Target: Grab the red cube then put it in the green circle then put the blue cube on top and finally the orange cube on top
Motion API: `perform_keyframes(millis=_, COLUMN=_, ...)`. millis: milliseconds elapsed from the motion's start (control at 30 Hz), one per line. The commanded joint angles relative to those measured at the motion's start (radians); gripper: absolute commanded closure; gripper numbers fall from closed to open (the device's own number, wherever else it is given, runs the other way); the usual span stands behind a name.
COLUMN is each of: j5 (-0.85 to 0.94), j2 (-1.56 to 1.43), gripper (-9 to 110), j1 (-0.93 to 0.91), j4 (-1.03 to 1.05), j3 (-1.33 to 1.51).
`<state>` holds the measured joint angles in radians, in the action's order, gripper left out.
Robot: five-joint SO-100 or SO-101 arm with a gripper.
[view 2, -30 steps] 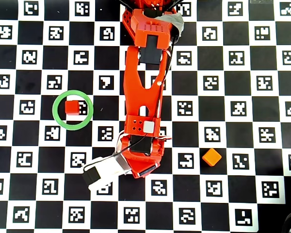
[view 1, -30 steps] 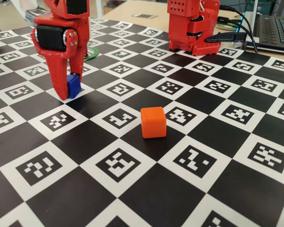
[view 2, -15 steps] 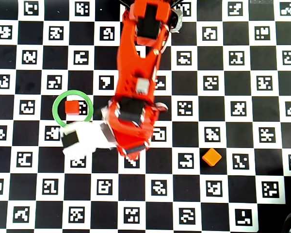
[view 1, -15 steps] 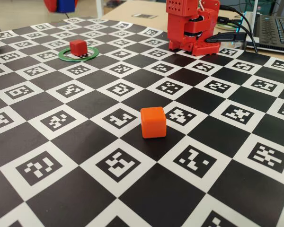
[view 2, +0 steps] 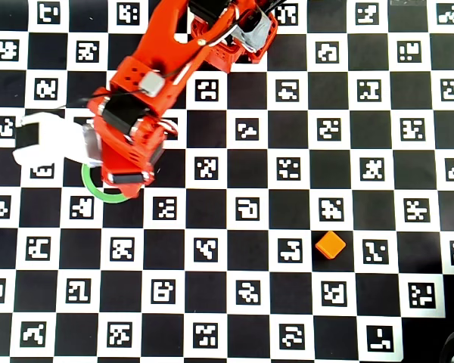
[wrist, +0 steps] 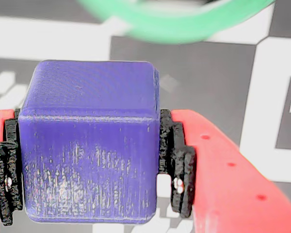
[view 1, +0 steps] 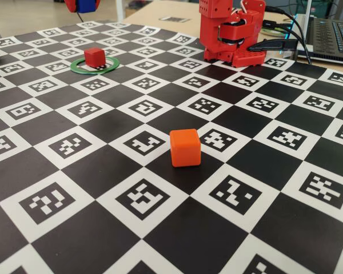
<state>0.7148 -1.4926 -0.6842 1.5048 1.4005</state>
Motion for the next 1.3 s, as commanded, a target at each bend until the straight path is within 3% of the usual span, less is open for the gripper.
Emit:
perform_keyframes(millis=0, j5=0.017, j2=-0.121, gripper=98, j1=-0.041, j4=-0.052, j3=0.037)
perform_keyframes(millis=833, j5=0.11, j2=-0.071, gripper=98, j1=-0.098, j4=-0.37, j3=0.334)
perform_keyframes(millis=1267, j5=0.146, j2=-0.051, gripper=98, j1=-0.115, j4=-0.419, j3=0.36)
